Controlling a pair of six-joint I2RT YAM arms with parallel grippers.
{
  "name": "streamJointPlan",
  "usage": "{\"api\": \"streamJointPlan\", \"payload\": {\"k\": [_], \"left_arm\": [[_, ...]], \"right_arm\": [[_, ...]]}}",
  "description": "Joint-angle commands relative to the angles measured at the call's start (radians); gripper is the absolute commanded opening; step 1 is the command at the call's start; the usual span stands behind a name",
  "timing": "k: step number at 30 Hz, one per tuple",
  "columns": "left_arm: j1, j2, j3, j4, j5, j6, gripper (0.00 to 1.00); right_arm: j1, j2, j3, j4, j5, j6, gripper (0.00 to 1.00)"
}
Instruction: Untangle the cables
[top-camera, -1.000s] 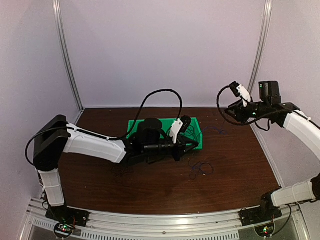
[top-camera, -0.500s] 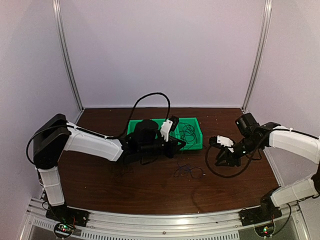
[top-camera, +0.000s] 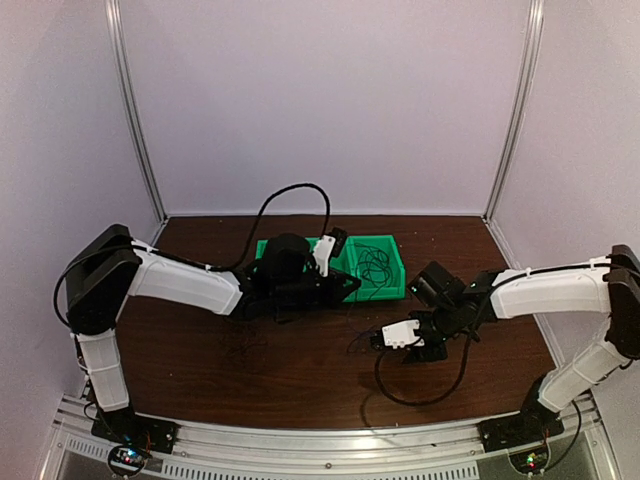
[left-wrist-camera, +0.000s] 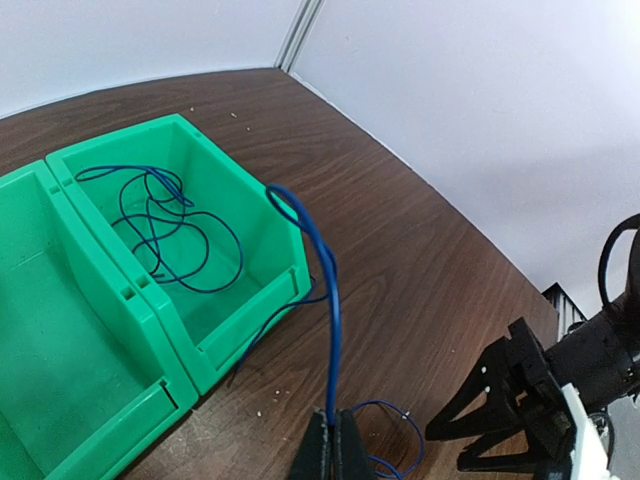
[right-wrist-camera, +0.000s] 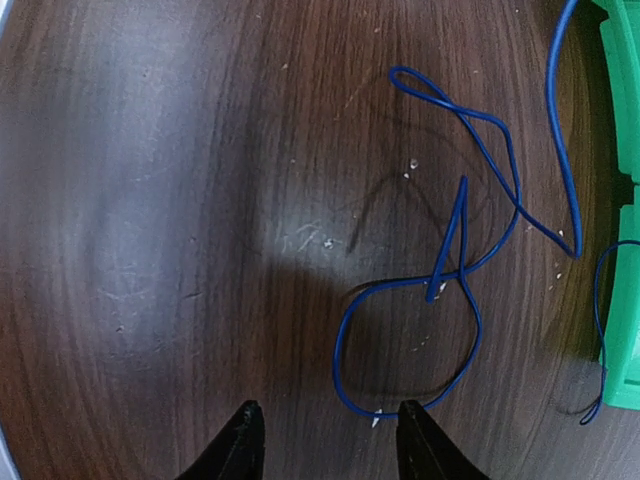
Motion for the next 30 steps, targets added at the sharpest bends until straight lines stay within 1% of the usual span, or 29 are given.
{"api": "streamJointPlan", "payload": {"k": [1, 5, 7, 8, 12, 14, 17, 20, 24, 26, 27, 30], "left_arm": [[0.011, 0.004, 0.02, 0.012, 0.026, -0.007, 0.0], [0.015, 0.003, 0.027, 0.0, 0.037, -0.005, 0.0], [0.018, 0.005, 0.035, -0.01, 0.044, 0.0, 0.0], [0.018, 0.002, 0.039, -0.013, 0.046, 0.003, 0.0], [0.021, -0.002, 0.069, -0.034, 0.052, 0.029, 0.0], [0.024, -0.005, 0.092, -0.05, 0.049, 0.045, 0.0], [0.031, -0.013, 0.128, -0.065, 0.051, 0.068, 0.0], [0.039, -0.042, 0.171, -0.095, 0.033, 0.105, 0.0], [0.063, -0.088, 0.243, -0.18, -0.054, 0.178, 0.0], [0.085, -0.115, 0.261, -0.188, -0.074, 0.202, 0.0], [0.096, -0.124, 0.272, -0.188, -0.071, 0.204, 0.0], [0.125, -0.095, 0.359, -0.212, -0.022, 0.217, 0.0]], "right_arm": [[0.022, 0.044, 0.001, 0.111, 0.132, -0.003, 0.46], [0.032, 0.084, 0.003, 0.125, 0.13, -0.009, 0.45], [0.038, 0.11, 0.001, 0.133, 0.138, -0.01, 0.41], [0.038, 0.118, 0.001, 0.135, 0.141, -0.009, 0.37], [0.038, 0.124, 0.001, 0.113, 0.137, -0.014, 0.14], [0.035, 0.112, -0.004, 0.099, 0.142, -0.016, 0.0], [0.013, 0.078, -0.016, 0.077, 0.167, -0.015, 0.0], [-0.054, 0.008, -0.026, 0.033, 0.149, -0.02, 0.0], [-0.226, -0.127, -0.049, -0.019, 0.062, -0.046, 0.0], [-0.318, -0.177, -0.056, -0.035, 0.029, -0.064, 0.0], [-0.372, -0.199, -0.06, -0.045, 0.013, -0.076, 0.0], [-0.461, -0.227, -0.046, -0.057, -0.053, -0.079, 0.0]]}}
